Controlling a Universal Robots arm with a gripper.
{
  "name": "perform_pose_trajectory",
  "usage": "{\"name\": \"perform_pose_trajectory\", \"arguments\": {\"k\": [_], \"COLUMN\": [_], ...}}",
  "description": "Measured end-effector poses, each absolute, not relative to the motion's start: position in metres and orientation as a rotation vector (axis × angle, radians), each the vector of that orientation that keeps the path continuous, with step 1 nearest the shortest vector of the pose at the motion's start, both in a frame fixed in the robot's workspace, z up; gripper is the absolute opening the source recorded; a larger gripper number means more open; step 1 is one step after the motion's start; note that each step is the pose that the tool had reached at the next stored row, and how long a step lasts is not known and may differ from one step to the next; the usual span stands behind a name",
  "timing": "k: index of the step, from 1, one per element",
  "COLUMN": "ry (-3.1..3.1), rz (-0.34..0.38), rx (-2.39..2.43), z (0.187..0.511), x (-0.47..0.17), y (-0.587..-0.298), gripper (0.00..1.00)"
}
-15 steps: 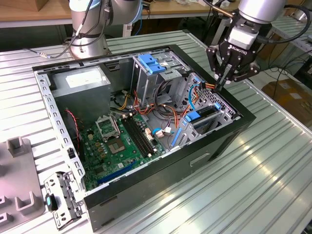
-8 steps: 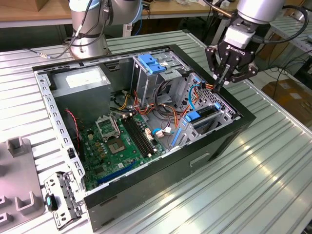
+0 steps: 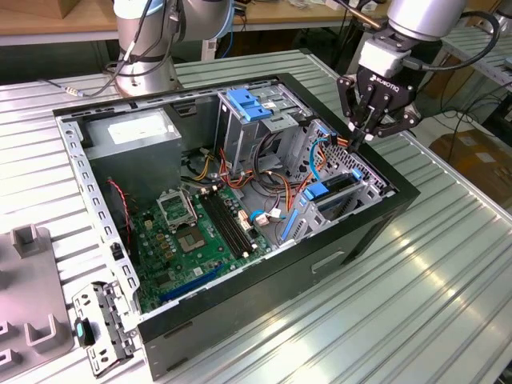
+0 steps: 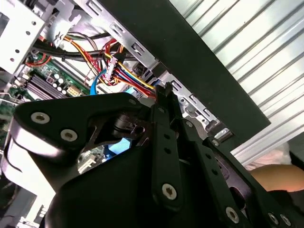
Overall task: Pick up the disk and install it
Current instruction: 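Insert the first disk wire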
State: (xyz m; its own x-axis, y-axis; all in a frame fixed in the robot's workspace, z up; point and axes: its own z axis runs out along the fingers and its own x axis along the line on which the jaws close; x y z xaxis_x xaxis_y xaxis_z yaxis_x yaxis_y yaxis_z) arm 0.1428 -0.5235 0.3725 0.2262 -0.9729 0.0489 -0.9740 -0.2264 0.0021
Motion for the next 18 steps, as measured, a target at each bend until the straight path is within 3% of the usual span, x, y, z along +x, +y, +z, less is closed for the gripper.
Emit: {"name": "perform_pose_trajectory", "arguments": {"k": [18], "ry": [-2.079], "rz": [0.056], "rx": [2.307], "z": [0.368], "x": [0.128], "y": [-0.523], "gripper": [0.17]}}
